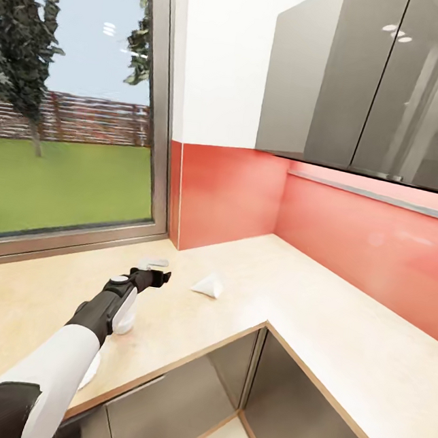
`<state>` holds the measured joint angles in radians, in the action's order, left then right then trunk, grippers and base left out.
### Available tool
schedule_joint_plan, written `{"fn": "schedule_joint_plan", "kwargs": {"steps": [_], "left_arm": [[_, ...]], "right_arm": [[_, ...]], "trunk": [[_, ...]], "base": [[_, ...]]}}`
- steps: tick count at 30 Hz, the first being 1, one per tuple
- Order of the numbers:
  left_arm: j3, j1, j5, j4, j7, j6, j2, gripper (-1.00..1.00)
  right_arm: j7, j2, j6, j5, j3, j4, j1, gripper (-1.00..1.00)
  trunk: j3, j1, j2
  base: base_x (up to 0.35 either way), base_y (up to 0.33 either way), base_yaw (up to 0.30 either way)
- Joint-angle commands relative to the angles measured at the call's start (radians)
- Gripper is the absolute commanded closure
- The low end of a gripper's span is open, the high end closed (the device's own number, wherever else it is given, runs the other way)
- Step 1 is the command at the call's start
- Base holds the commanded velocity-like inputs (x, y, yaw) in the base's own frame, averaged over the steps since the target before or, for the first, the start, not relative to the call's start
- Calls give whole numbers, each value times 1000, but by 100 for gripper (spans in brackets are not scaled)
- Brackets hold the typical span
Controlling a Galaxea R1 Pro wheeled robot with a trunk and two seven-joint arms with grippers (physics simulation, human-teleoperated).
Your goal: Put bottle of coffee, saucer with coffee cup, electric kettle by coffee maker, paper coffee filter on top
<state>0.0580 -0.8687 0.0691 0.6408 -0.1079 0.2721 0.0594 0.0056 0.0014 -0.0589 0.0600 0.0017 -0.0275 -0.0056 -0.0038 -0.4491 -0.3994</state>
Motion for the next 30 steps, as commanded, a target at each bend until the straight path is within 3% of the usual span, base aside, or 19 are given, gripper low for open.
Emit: {"fn": "schedule_joint_plan", "kwargs": {"steps": [1, 14, 24, 30], "left_arm": [[6, 0, 7, 2, -8, 6, 1, -100], [4, 2, 5, -11, -6, 4, 2, -100], [4, 5, 8, -14, -6, 3, 2, -100], [5, 5, 6, -93, -4, -23, 1, -100]], "right_arm": [[1, 0, -4, 7, 1, 1, -1, -100], [1, 8, -4, 7, 0, 1, -1, -100], [1, 12, -4, 8, 1, 0, -1, -100], [1, 12, -4, 6, 1, 1, -1, -100]], "trunk": [[0, -1, -1], [0, -1, -1], [0, -1, -1], [0, -1, -1]], "base": [[296, 0, -267], [115, 0, -92], [1, 0, -247], [0, 0, -75]]}}
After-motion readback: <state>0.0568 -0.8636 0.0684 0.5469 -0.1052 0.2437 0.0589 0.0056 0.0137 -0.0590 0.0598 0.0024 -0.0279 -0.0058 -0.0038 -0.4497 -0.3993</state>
